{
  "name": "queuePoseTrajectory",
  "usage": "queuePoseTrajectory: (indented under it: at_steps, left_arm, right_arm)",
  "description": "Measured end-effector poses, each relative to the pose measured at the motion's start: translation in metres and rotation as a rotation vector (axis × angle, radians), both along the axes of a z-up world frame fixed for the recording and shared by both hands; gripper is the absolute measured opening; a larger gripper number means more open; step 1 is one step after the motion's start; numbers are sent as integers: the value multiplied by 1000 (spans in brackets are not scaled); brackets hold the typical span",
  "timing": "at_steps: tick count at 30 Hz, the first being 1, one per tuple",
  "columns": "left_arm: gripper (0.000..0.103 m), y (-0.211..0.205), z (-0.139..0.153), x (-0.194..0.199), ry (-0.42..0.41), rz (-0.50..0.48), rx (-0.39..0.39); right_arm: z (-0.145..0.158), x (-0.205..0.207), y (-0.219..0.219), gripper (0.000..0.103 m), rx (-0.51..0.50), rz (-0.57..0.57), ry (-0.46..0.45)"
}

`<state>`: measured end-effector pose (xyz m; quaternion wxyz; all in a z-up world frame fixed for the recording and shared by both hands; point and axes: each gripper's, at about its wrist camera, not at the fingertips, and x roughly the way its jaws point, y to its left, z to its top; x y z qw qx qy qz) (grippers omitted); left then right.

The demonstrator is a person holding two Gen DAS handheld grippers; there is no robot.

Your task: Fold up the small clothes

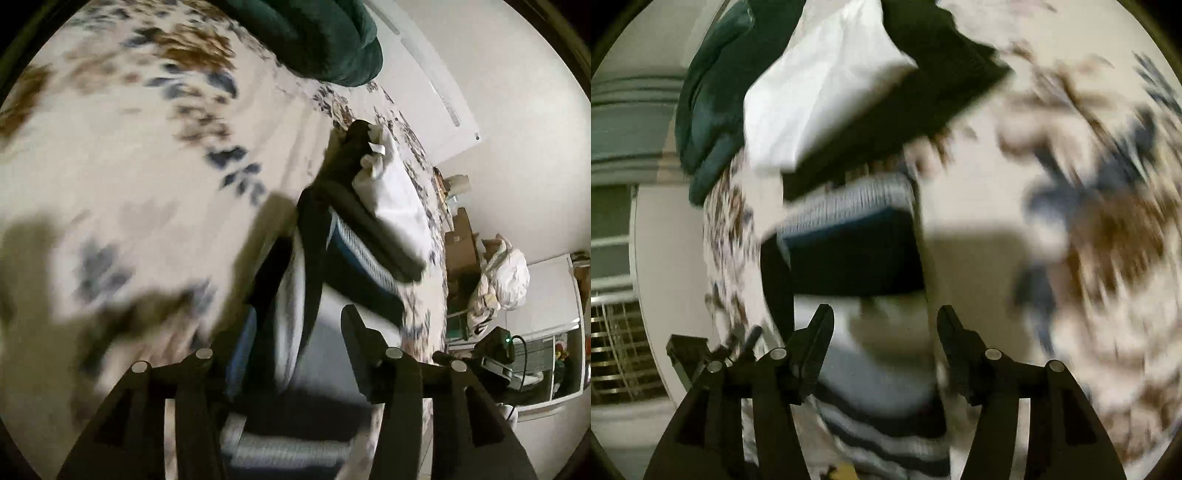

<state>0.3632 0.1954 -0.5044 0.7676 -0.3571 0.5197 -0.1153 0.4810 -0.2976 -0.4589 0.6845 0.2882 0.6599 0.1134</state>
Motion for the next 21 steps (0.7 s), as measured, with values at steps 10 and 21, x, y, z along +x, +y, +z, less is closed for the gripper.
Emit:
queuePoseTrajectory:
  at_steps: [10,21]
  left_arm:
    - [49,1,-43,-211,267,-138,279]
    - [9,-27,-88,-272,263,-102,282]
  right_arm:
    - [-73,-241,20,60,-20,36,356]
    - [-164,-350,93,11,47,54,443]
